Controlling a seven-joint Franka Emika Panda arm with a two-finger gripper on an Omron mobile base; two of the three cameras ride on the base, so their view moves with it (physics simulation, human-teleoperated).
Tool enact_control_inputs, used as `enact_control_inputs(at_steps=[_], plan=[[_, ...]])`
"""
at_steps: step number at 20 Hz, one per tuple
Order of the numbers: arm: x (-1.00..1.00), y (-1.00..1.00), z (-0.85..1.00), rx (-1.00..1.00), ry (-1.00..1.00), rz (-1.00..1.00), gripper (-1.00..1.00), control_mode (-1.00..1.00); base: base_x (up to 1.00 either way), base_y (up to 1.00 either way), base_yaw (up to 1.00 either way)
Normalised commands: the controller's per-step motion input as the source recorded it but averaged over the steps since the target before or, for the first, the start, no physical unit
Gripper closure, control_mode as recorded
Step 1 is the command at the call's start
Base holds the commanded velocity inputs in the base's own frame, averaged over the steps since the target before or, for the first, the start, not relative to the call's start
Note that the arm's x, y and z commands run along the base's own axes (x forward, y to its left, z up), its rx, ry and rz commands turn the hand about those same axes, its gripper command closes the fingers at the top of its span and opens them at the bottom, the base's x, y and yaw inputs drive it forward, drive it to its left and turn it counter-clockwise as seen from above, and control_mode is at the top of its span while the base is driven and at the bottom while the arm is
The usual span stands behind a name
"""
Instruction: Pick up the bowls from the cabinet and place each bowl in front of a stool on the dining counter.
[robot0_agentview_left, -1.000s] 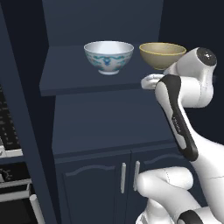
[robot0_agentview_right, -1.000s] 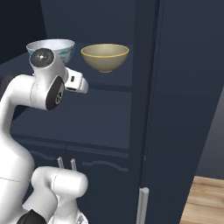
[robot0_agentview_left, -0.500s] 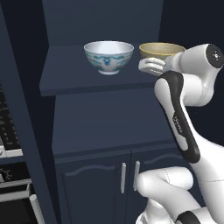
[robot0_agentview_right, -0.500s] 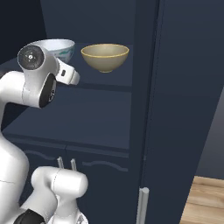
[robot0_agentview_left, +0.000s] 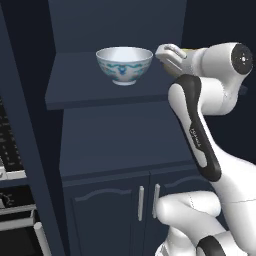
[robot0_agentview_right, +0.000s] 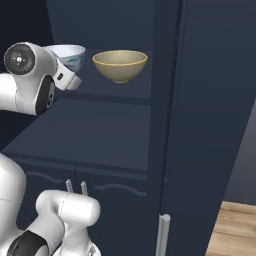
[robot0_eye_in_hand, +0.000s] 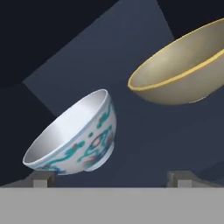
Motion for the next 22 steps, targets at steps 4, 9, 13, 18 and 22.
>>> enact_control_inputs(at_steps=[4,9,13,18,22], plan=[[0.15,0.00,0.34,0.18,0.05,-0.04,-1.00,-1.00,0.00,0.00,0.00],[0.13,0.00,0.03,0.16,0.26,0.00,-1.00,-1.00,0.00,0.00,0.00],[0.00,0.00,0.00,0.00,0.00,0.00,-1.00,-1.00,0.00,0.00,0.00],[0.26,0.04,-0.06,0.03,0.00,0.00,-1.00,-1.00,0.00,0.00,0.00],[0.47,0.08,-0.07,0.14,0.00,0.00,-1.00,-1.00,0.00,0.00,0.00]])
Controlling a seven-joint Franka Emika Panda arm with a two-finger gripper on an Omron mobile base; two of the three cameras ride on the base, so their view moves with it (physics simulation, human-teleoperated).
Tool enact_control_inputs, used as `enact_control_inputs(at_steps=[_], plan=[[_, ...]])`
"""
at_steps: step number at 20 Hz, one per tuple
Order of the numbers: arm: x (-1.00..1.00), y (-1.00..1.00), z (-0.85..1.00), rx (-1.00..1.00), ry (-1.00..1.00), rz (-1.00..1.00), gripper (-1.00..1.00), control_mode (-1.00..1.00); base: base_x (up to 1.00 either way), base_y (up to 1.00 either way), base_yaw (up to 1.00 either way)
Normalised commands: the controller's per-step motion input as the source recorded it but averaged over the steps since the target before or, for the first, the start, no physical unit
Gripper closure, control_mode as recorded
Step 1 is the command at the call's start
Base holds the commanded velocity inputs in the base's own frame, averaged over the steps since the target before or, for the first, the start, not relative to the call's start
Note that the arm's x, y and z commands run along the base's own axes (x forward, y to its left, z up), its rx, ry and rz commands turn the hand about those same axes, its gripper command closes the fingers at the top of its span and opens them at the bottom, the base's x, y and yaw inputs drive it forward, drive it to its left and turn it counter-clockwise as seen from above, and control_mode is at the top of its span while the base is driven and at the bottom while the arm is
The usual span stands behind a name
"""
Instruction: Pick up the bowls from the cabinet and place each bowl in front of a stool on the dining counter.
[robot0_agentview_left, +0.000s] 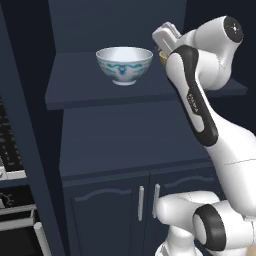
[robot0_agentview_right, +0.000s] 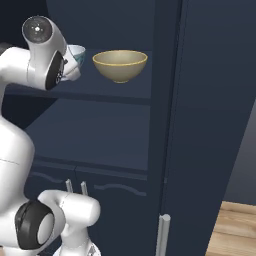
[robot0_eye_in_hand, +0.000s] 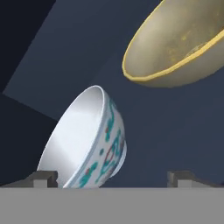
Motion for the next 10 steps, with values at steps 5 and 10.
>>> enact_control_inputs(at_steps=[5,10], plan=[[0.53,0.08,-0.16,0.17,0.00,0.00,-1.00,-1.00,0.00,0.00,0.00],[0.51,0.15,-0.15,0.12,0.05,0.00,-1.00,-1.00,0.00,0.00,0.00]])
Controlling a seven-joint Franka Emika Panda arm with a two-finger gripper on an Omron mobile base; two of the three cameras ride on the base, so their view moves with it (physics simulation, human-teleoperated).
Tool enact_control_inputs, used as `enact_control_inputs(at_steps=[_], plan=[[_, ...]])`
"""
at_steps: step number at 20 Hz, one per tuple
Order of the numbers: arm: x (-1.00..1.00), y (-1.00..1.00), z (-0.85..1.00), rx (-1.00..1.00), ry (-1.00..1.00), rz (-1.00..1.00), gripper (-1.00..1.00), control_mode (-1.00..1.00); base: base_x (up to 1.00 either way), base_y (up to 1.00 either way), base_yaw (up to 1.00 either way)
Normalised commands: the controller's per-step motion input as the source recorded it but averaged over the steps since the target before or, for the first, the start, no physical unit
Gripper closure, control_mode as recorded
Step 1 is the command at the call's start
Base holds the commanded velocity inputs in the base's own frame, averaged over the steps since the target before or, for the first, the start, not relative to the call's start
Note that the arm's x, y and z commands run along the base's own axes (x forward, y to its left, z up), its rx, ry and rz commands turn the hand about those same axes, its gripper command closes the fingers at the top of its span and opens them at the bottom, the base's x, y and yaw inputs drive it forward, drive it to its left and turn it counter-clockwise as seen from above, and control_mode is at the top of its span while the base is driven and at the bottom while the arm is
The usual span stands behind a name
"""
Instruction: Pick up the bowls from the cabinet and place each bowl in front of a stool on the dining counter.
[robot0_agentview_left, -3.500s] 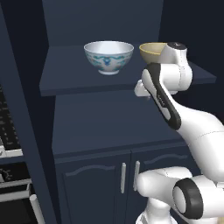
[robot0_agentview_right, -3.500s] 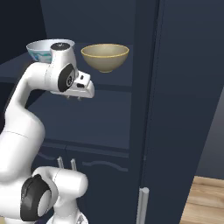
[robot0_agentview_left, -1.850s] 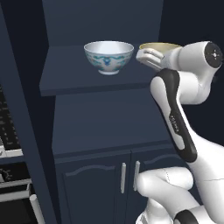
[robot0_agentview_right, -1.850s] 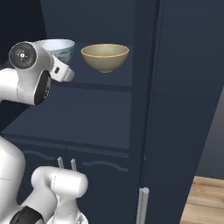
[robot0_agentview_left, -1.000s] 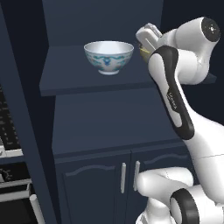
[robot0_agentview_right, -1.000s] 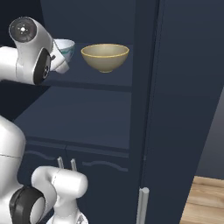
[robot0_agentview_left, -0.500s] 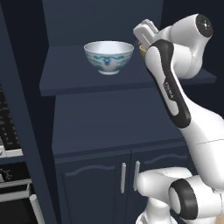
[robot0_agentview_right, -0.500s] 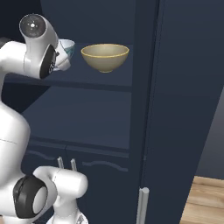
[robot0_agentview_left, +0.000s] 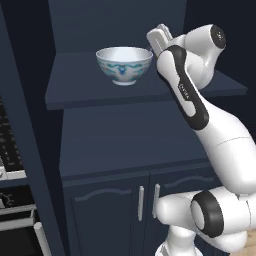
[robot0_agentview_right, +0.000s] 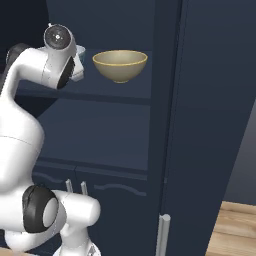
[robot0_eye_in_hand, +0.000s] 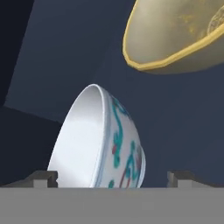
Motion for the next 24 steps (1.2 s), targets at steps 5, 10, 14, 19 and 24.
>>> enact_control_inputs(at_steps=[5,10,14,19,24], plan=[[0.53,0.24,-0.04,0.02,0.20,0.00,-1.00,-1.00,0.00,0.00,0.00],[0.37,0.16,-0.01,0.00,0.14,0.00,-1.00,-1.00,0.00,0.00,0.00],[0.33,0.15,-0.08,0.00,0.06,0.00,-1.00,-1.00,0.00,0.00,0.00],[0.04,0.09,-0.07,0.00,0.02,0.00,1.00,-1.00,0.00,0.00,0.00],[0.00,0.00,0.00,0.00,0.00,0.00,1.00,-1.00,0.00,0.00,0.00]])
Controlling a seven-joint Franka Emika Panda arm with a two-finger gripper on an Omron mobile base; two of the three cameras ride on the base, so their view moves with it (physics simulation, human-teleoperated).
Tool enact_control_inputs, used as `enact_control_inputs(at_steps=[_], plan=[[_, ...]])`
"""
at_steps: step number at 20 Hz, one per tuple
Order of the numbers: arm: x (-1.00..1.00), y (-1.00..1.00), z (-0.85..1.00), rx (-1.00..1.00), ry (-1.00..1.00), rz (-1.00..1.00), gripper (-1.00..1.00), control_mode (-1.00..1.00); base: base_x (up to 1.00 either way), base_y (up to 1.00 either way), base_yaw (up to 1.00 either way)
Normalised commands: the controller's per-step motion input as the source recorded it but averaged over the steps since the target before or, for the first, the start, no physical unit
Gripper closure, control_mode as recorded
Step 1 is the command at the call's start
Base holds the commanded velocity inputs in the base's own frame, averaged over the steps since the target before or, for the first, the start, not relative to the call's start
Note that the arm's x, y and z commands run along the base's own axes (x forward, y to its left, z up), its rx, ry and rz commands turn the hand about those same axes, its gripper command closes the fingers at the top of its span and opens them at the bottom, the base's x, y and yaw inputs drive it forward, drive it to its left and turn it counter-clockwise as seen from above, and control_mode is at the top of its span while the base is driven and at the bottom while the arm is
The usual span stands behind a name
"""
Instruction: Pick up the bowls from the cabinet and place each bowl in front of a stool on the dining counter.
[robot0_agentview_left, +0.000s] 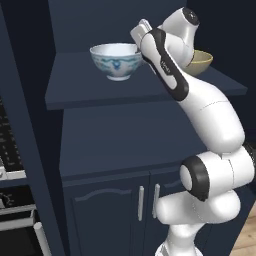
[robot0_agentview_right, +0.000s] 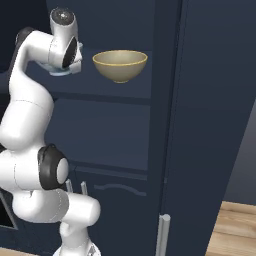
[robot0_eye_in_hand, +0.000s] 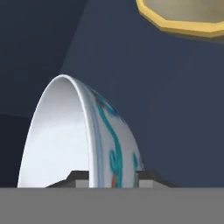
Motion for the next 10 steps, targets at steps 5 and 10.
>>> enact_control_inputs(at_steps=[5,10], plan=[[-0.29,0.00,0.00,0.00,0.00,0.00,1.00,-1.00,0.00,0.00,0.00],[-0.73,0.01,0.00,0.00,-0.01,0.00,1.00,-1.00,0.00,0.00,0.00]])
